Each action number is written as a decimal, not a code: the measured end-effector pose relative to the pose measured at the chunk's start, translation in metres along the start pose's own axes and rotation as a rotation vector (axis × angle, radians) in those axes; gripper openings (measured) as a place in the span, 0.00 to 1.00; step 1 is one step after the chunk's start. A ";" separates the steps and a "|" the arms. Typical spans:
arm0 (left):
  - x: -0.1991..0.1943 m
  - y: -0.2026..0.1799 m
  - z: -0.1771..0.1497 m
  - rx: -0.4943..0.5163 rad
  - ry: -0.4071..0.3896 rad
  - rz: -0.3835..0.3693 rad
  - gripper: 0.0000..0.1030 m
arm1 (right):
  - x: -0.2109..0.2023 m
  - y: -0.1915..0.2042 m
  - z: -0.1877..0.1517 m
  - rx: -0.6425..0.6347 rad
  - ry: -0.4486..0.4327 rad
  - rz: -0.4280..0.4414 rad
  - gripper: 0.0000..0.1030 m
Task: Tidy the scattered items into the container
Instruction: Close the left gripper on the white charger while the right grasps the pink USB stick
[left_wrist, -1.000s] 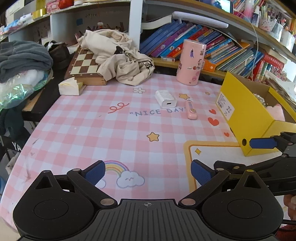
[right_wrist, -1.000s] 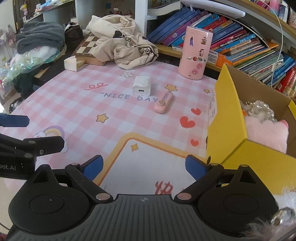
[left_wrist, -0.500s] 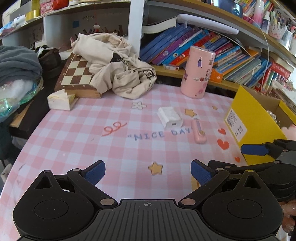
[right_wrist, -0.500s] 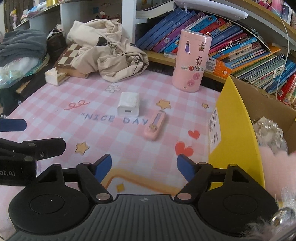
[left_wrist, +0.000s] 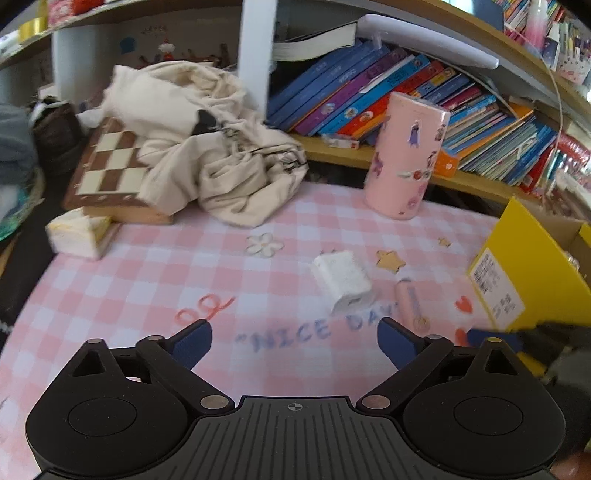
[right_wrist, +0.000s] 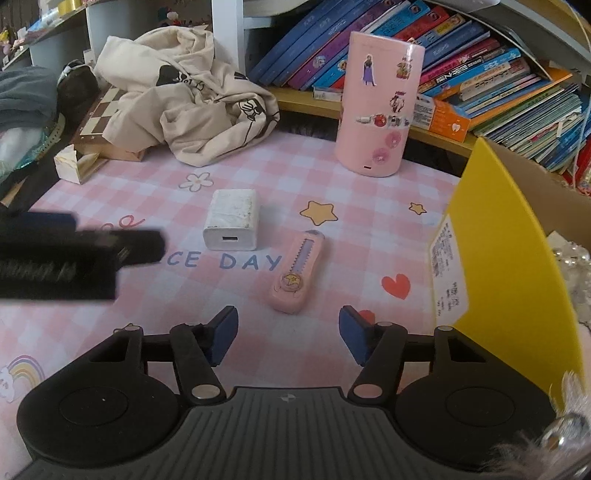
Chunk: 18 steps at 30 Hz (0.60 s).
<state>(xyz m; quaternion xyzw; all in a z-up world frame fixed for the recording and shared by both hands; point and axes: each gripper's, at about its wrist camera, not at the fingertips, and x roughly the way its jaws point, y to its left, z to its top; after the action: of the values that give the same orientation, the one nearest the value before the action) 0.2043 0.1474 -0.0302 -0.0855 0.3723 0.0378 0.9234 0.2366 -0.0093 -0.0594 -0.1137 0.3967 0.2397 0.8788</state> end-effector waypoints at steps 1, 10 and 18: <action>0.005 -0.002 0.004 0.002 0.002 -0.013 0.91 | 0.002 0.000 0.001 0.002 0.002 -0.001 0.56; 0.053 -0.019 0.019 0.023 0.064 -0.061 0.76 | 0.014 -0.004 0.003 0.029 -0.002 -0.011 0.56; 0.074 -0.018 0.015 0.054 0.108 -0.051 0.44 | 0.020 -0.005 0.009 0.035 -0.017 -0.023 0.55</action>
<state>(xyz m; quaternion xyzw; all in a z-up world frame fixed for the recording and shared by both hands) 0.2704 0.1327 -0.0684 -0.0720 0.4204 -0.0003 0.9045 0.2565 -0.0029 -0.0685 -0.1008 0.3920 0.2234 0.8867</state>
